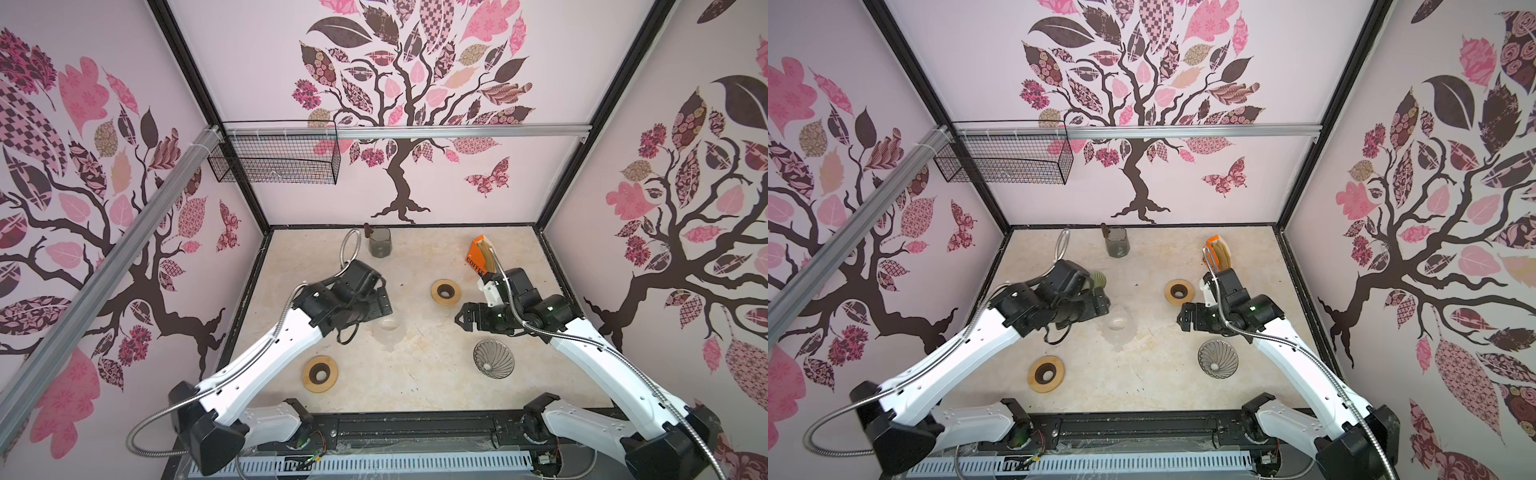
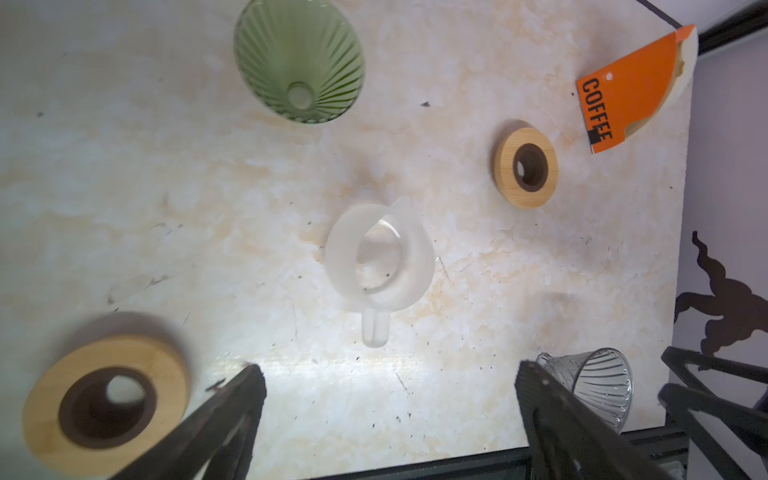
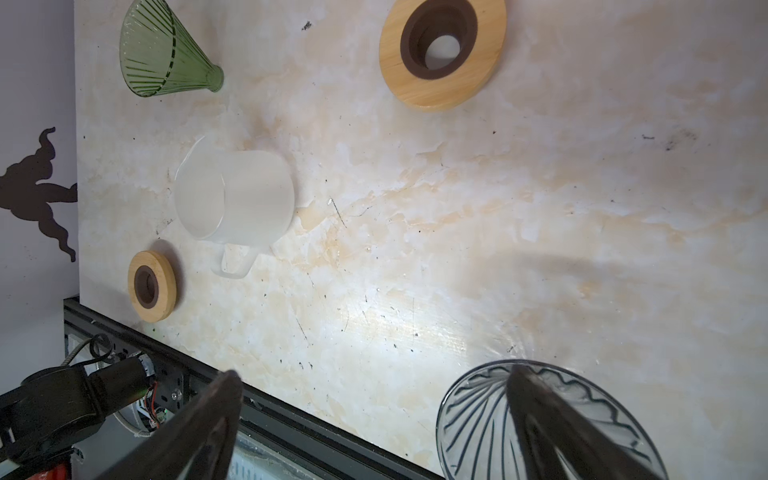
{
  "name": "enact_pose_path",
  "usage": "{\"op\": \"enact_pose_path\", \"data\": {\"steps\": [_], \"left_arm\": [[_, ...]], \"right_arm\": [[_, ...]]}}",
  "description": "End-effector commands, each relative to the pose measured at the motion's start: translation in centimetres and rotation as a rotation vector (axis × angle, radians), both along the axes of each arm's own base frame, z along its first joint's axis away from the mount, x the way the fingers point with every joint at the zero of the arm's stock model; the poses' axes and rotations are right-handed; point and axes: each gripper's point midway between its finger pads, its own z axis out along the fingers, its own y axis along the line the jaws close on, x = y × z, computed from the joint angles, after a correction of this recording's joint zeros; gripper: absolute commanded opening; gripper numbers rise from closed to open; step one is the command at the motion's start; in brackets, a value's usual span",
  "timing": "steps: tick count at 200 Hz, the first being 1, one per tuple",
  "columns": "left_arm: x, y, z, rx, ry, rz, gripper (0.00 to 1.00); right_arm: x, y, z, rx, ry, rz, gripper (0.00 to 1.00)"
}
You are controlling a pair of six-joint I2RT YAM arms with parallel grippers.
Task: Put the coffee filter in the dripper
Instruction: 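Move the left gripper down to the large wooden ring stand nearest the robot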
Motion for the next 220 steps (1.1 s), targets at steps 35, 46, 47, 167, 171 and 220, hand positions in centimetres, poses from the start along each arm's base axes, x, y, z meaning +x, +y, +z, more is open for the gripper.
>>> {"op": "enact_pose_path", "data": {"steps": [35, 46, 47, 167, 171, 220], "left_arm": [[-7.4, 9.0, -7.4, -0.031, 0.243, 0.359, 0.98], [-8.3, 10.2, -8.7, -0.056, 0.264, 0.436, 0.98], [-8.4, 10.3, -8.9, -0.059, 0.267, 0.442, 0.98], [-13.3, 14.6, -17.4, -0.225, 0.336, 0.900, 0.98], [-13.4, 14.7, -17.5, -0.218, 0.340, 0.906, 0.98], [-13.0, 14.7, -18.2, -0.150, 0.391, 0.897, 0.98]], "right_arm": [[0.3, 0.6, 0.7, 0.017, -0.007, 0.016, 1.00], [0.3, 0.6, 0.6, 0.018, -0.004, 0.018, 1.00], [0.3, 0.7, 0.6, 0.019, -0.005, 0.019, 1.00], [-0.5, 1.6, 0.7, 0.024, 0.013, 0.066, 1.00], [-0.5, 1.6, 0.5, 0.022, 0.017, 0.067, 1.00], [-0.2, 2.1, 0.6, 0.030, 0.018, 0.076, 1.00]]}}
